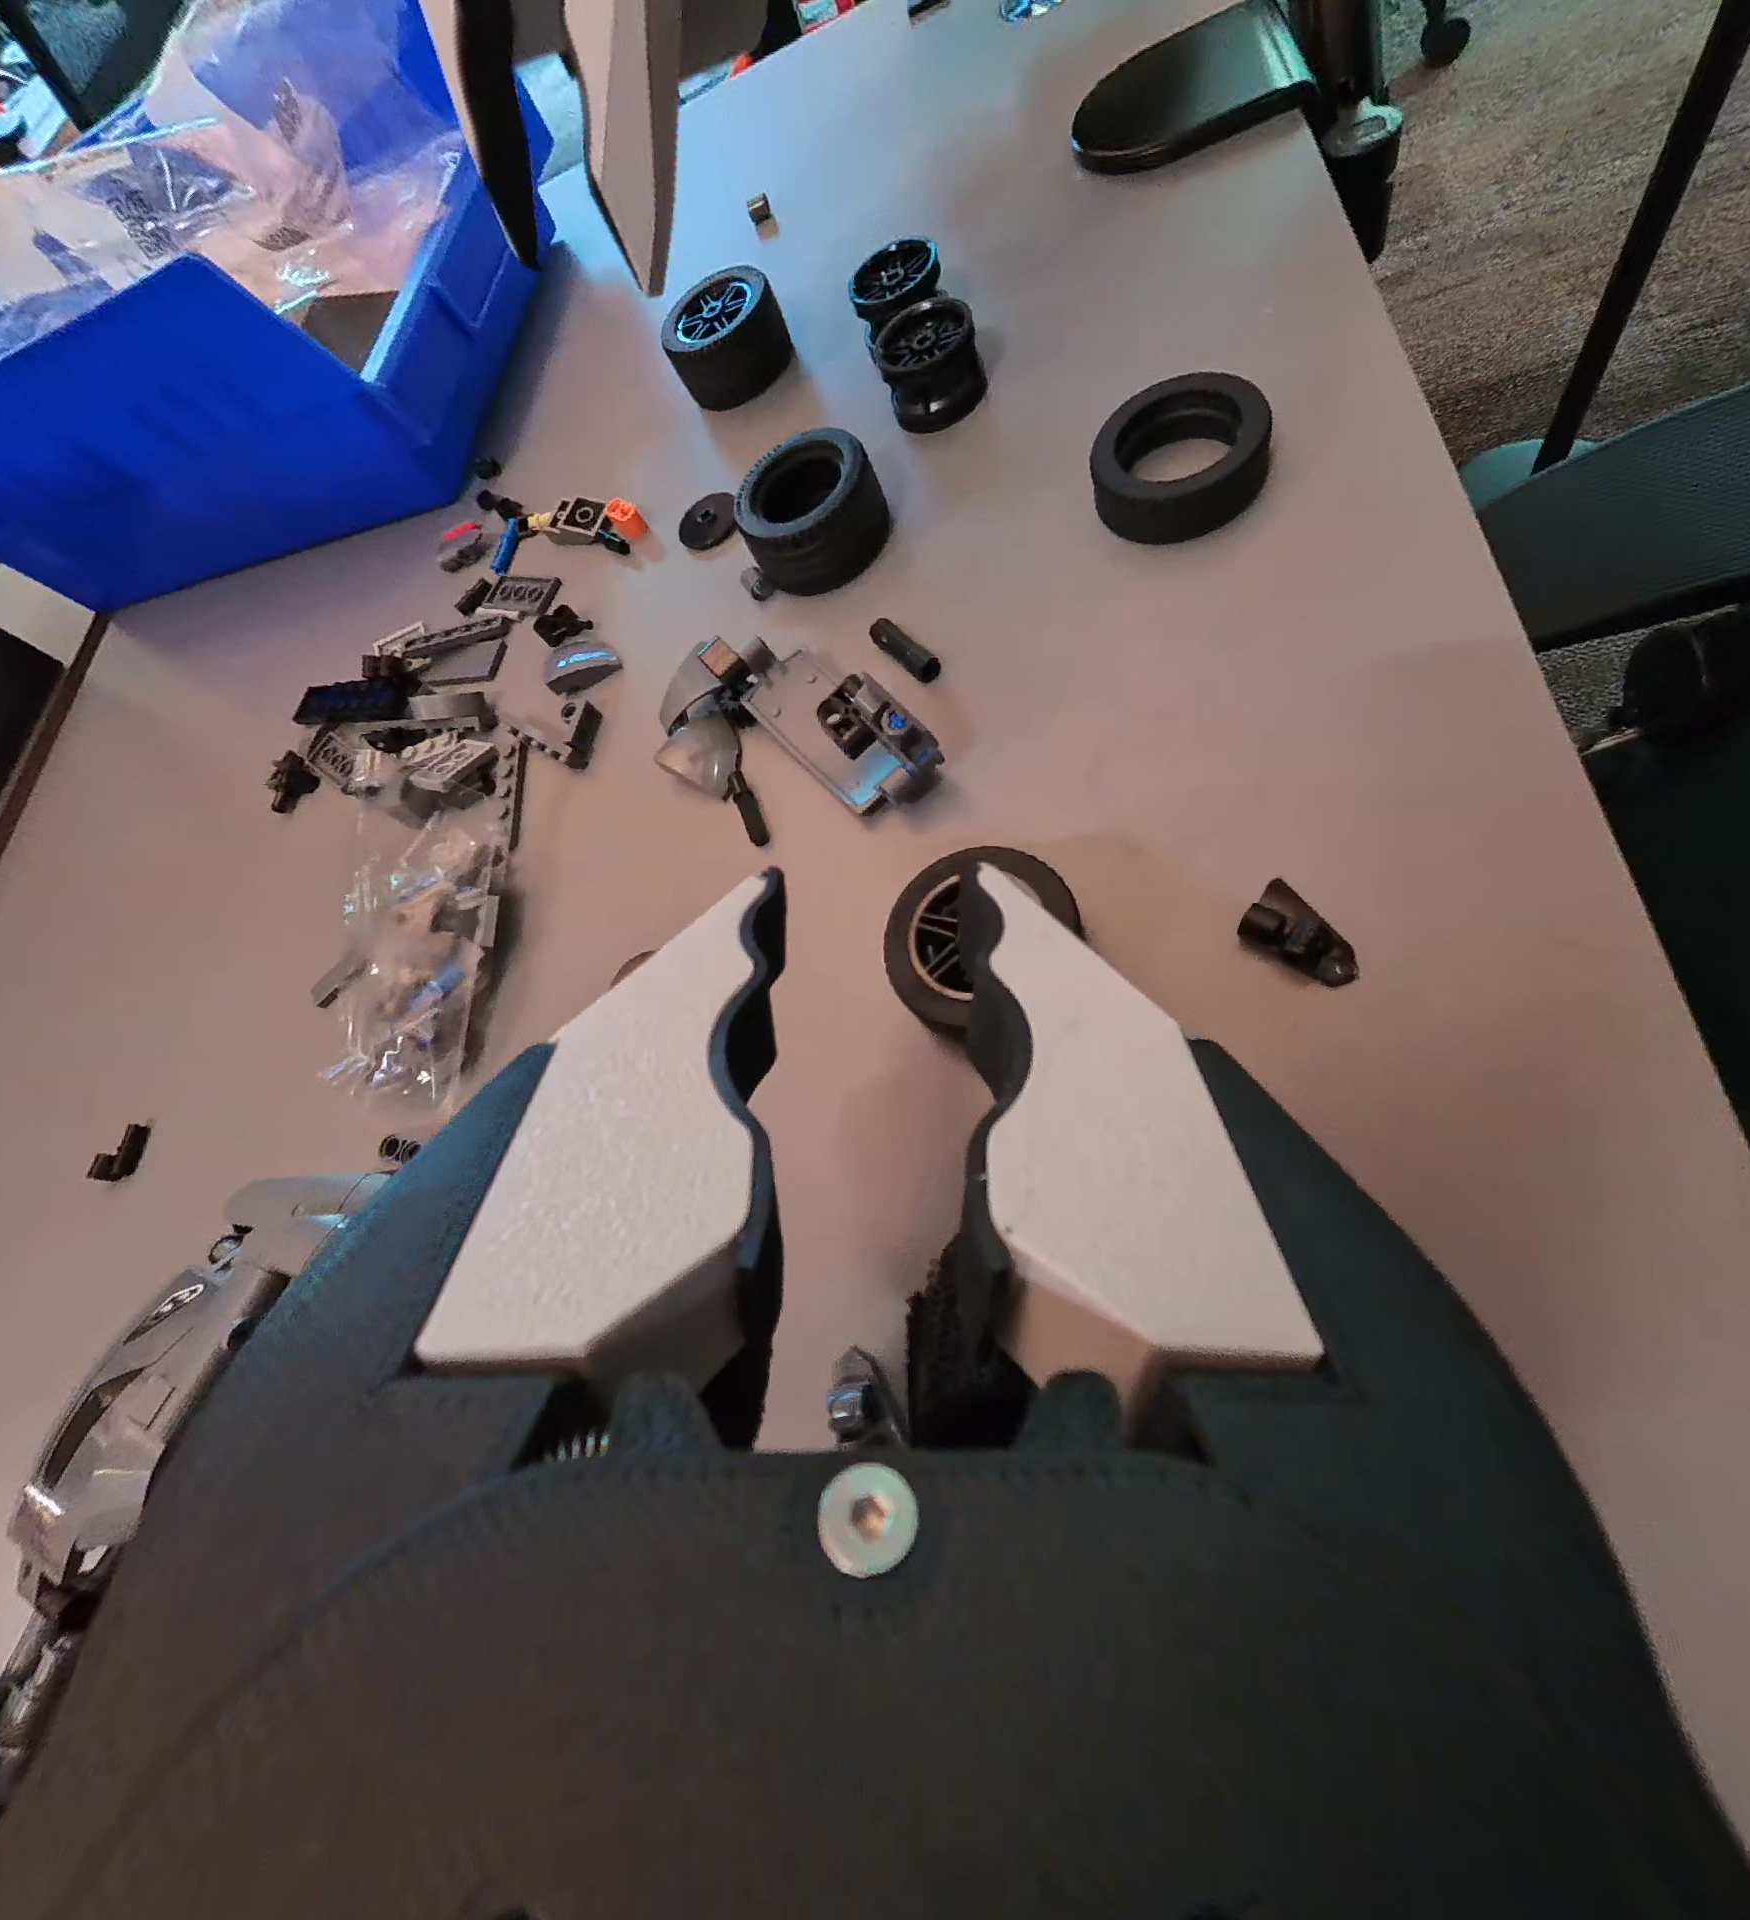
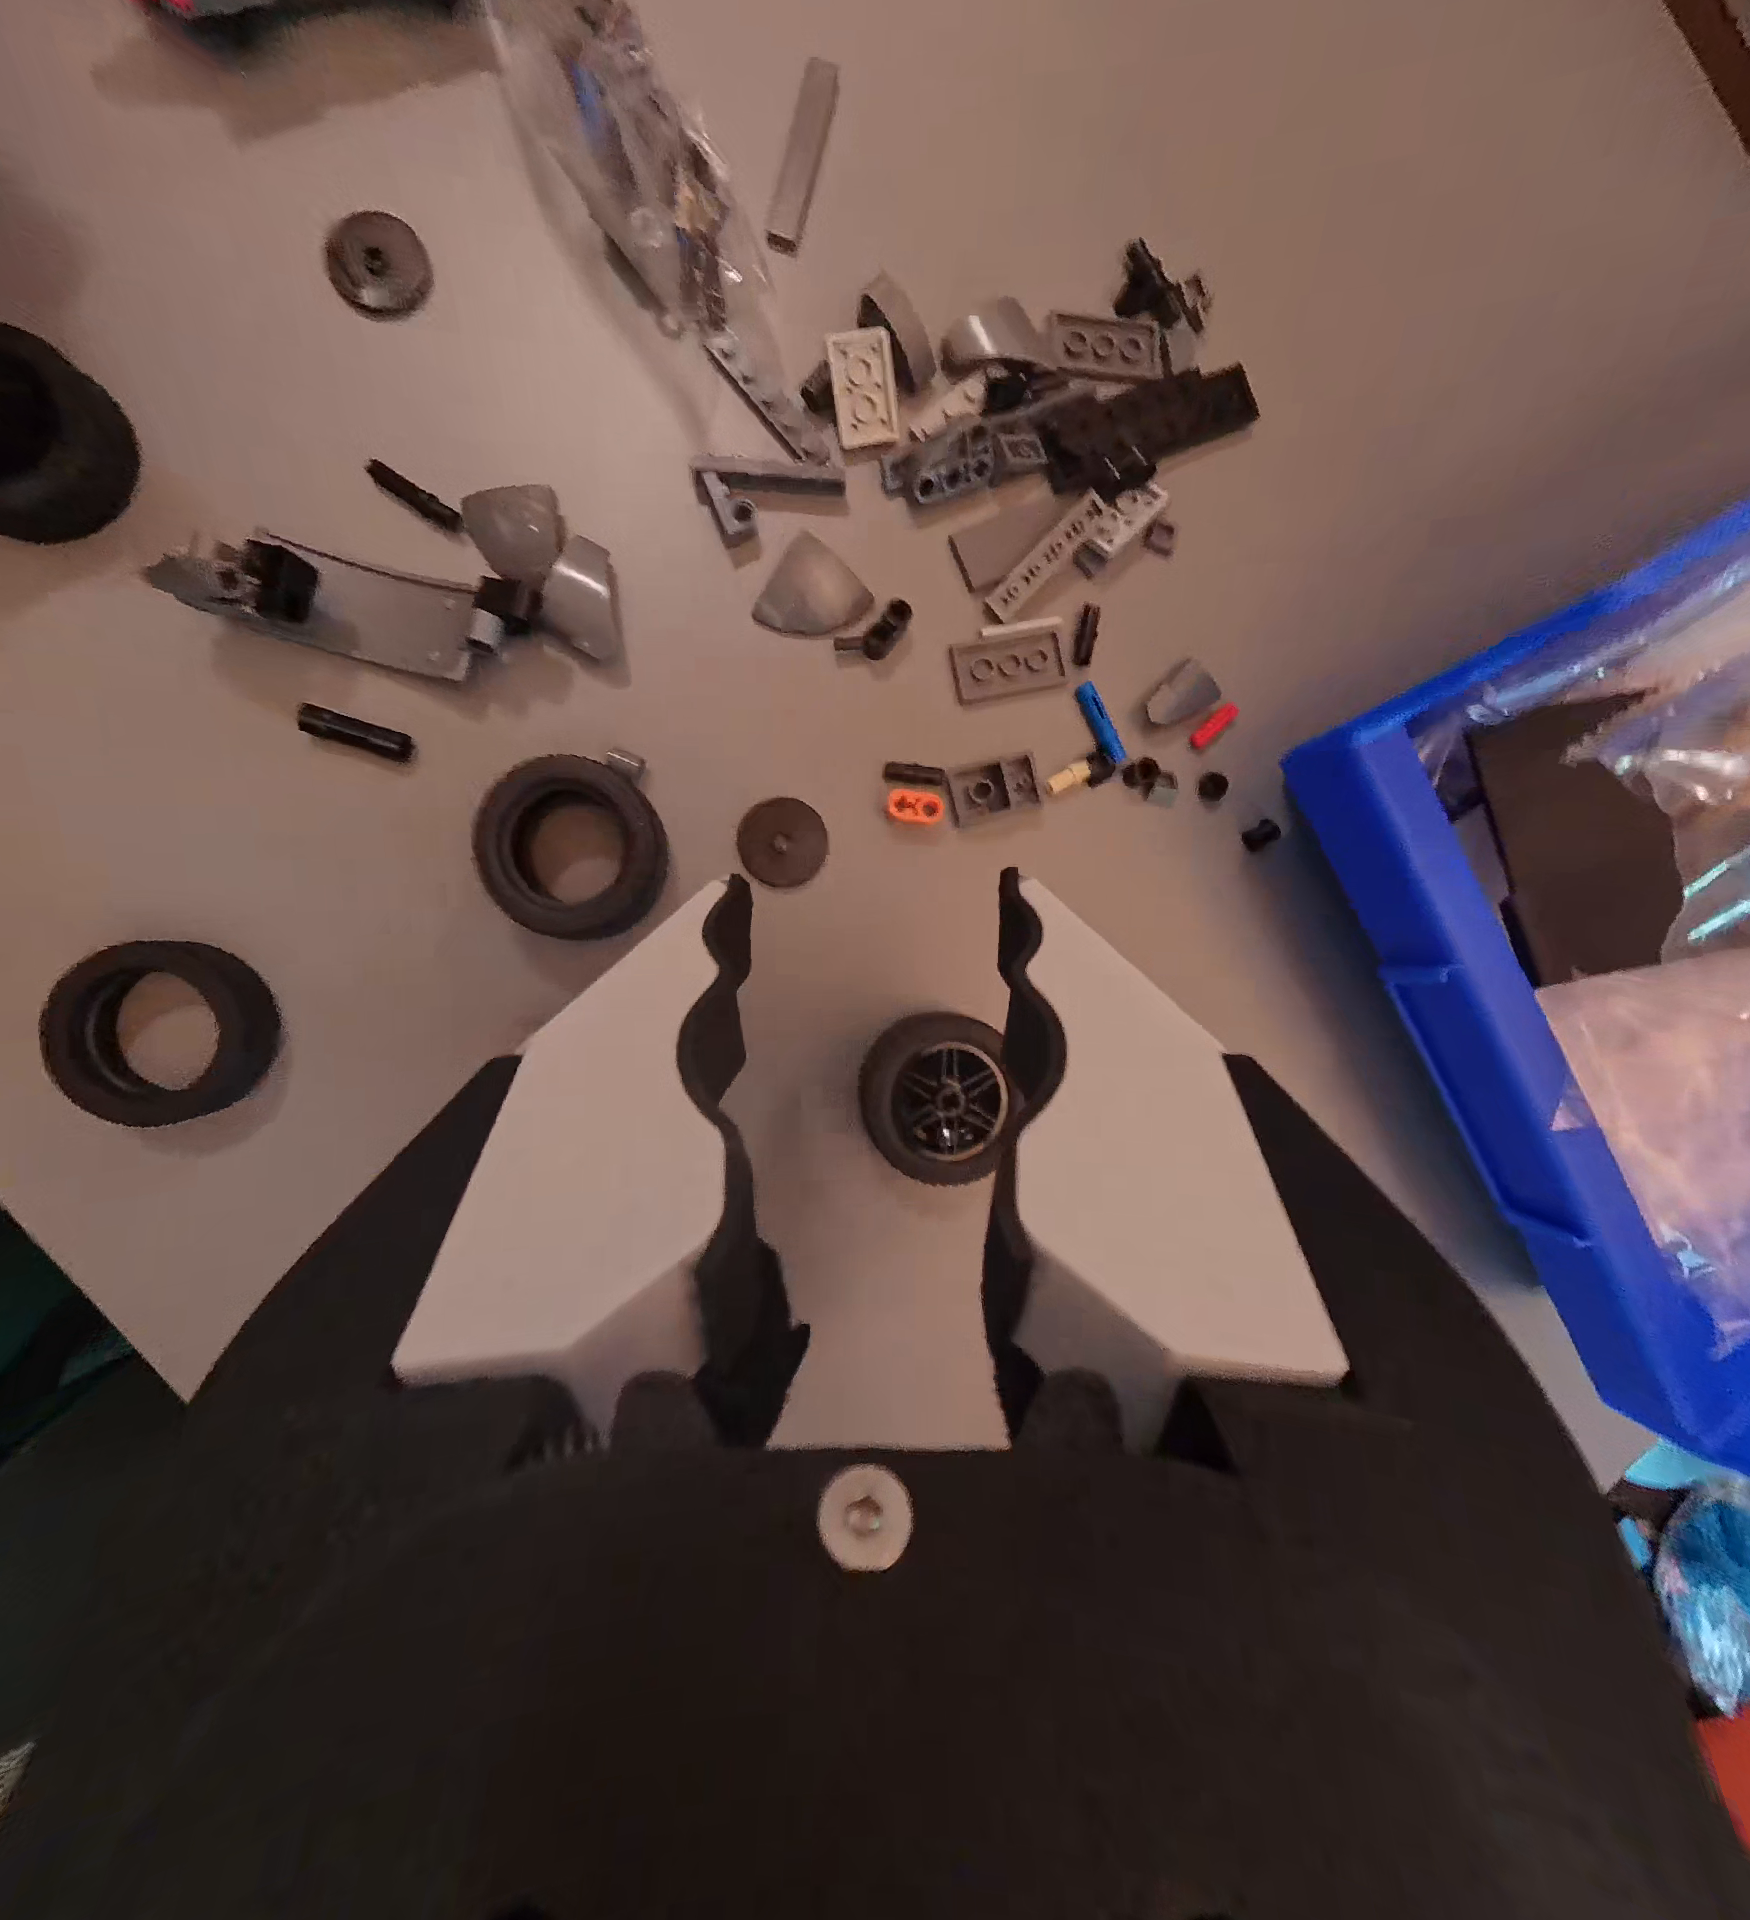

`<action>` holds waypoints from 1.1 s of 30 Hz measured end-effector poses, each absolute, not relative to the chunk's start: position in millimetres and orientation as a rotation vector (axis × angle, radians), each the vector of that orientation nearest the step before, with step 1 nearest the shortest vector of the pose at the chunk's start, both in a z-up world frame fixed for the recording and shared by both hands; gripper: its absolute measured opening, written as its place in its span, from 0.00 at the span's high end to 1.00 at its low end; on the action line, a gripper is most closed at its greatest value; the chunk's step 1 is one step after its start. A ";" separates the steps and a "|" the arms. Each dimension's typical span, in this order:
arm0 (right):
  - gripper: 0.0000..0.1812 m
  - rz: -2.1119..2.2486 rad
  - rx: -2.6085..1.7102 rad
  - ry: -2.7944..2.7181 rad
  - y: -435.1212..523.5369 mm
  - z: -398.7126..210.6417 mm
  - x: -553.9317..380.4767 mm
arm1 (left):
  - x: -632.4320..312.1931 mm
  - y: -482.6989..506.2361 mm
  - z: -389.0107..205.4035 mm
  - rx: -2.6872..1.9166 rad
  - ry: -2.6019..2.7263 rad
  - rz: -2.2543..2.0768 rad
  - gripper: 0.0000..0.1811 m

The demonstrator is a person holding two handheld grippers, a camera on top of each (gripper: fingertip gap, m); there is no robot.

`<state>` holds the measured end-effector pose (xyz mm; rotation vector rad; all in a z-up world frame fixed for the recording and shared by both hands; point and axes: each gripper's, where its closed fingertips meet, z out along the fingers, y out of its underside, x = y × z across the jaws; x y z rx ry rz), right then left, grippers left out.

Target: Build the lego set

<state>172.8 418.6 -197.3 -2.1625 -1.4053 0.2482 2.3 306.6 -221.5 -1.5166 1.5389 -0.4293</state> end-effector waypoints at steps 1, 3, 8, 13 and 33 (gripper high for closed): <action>0.74 0.272 -2.137 -1.422 414.0 -193.5 166.6 | 1.3 307.8 -220.9 -1.517 1.539 -0.418 0.83; 0.74 0.405 -2.058 -1.475 395.2 -183.9 144.1 | -3.6 313.9 -215.3 -1.501 1.528 -0.370 0.84; 0.74 0.644 -1.875 -1.647 339.2 -177.7 92.6 | -26.1 334.3 -184.5 -1.499 1.424 -0.326 0.86; 0.73 0.694 -1.814 -1.712 311.0 -179.7 76.1 | -57.4 334.6 -186.1 -1.640 1.514 -0.262 0.84; 0.69 0.595 -2.055 -1.627 254.3 -246.7 128.0 | -14.1 291.0 -239.5 -1.795 1.604 -0.355 0.71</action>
